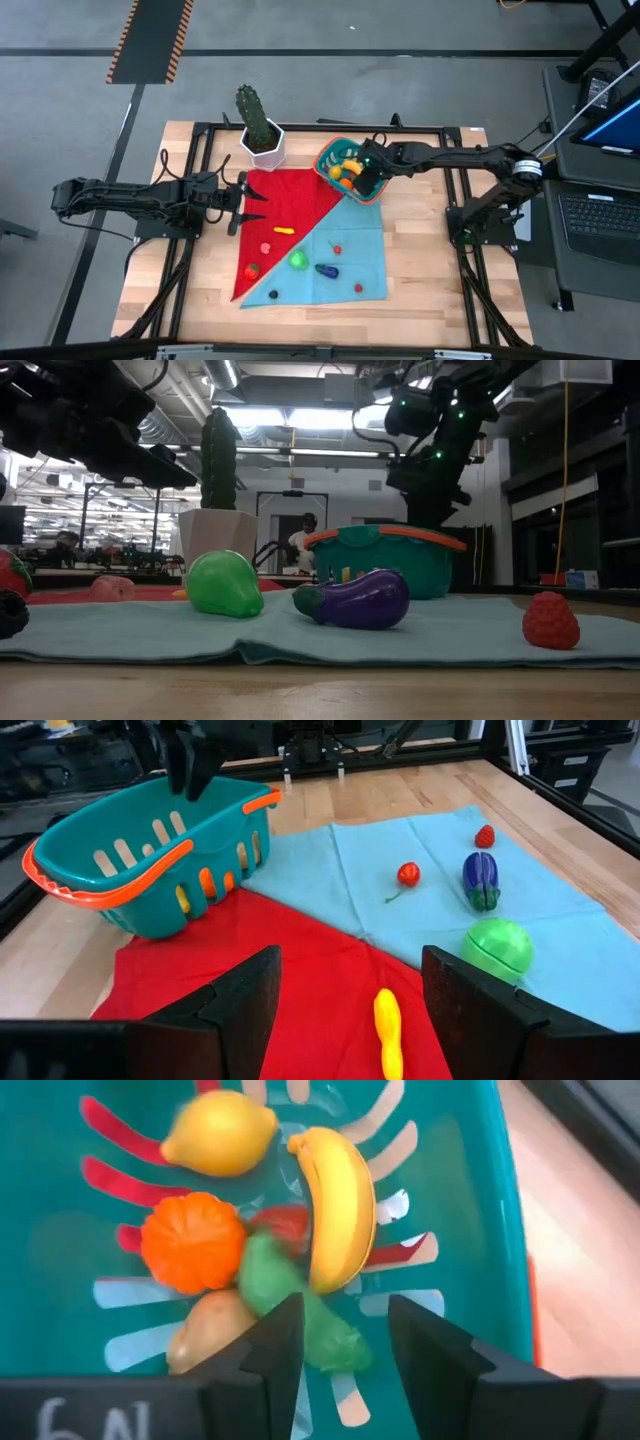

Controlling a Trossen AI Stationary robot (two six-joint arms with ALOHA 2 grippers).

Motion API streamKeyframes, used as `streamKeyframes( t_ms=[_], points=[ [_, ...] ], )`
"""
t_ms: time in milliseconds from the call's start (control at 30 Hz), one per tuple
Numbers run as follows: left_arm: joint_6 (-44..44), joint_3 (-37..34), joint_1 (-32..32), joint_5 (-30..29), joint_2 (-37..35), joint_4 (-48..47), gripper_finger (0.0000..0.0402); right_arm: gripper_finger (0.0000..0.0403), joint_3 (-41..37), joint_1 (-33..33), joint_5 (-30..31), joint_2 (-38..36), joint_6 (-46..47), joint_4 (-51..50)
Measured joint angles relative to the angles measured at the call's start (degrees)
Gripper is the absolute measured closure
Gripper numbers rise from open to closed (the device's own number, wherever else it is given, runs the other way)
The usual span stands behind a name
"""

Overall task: Pick and placing Produce into tupperware
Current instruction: Put the yellow corn into the blue basket

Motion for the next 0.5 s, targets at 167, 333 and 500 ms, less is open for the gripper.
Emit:
streamKeyframes(
  t_ms=[167, 333, 500],
  points=[
    [0.0, 0.0, 0.0, 0.0, 0.0, 0.1, 0.0171, 0.0254, 0.0, 0.2, 0.2, -4.5, -0.3, 0.3],
    [0.5, 0.0, 0.0, 0.0, 0.0, 0.1, 0.0171, 0.0254, -0.4, 2.9, 8.4, -9.7, -3.8, 5.1],
    [0.5, 0.0, 0.5, -0.6, -0.1, 0.1, 0.0171, 0.0254, -6.2, 6.4, 6.9, -13.0, -12.0, 19.1]
  ],
)
